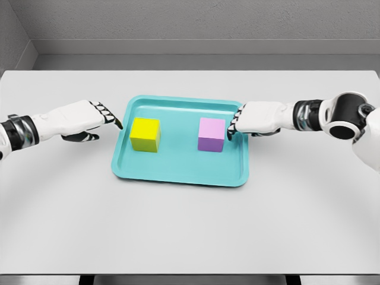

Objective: Push two cubes

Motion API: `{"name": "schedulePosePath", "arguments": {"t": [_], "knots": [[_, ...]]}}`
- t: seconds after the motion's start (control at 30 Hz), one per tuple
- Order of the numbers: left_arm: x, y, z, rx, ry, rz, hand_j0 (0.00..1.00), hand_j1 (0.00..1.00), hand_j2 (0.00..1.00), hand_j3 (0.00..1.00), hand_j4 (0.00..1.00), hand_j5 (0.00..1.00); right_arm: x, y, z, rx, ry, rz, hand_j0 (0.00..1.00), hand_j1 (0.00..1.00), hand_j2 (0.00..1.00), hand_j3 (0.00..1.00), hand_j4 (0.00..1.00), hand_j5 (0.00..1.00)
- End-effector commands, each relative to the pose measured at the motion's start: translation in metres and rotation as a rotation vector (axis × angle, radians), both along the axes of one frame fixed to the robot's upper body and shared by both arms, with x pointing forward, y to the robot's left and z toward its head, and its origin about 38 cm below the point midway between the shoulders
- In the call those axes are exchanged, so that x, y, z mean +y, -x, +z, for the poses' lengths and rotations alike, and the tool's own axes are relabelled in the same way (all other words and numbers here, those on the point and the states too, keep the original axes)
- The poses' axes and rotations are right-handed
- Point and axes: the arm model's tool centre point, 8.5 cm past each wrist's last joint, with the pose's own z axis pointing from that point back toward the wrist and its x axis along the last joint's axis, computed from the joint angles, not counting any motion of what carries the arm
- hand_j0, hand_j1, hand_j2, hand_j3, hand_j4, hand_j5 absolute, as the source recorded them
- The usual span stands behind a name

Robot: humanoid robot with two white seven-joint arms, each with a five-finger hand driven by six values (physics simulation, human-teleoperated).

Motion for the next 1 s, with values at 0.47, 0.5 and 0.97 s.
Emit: {"name": "schedulePosePath", "arguments": {"t": [0.47,0.5,0.97], "knots": [[-0.019,0.001,-0.006,0.011,0.019,-0.033,0.71,0.71,0.71,0.71,0.71,0.71,0.017,-0.013,-0.011,0.016,-0.007,-0.017,0.67,0.67,0.67,0.67,0.67,0.67],[-0.021,0.0,-0.006,0.009,0.02,-0.037,0.71,0.71,0.71,0.71,0.71,0.71,0.016,-0.015,-0.013,0.021,-0.007,-0.025,0.67,0.67,0.67,0.67,0.67,0.67],[-0.043,0.001,-0.004,0.005,0.039,-0.077,0.71,0.71,0.71,0.71,0.71,0.71,0.032,-0.024,-0.007,0.015,-0.029,-0.016,0.67,0.67,0.67,0.67,0.67,0.67]]}}
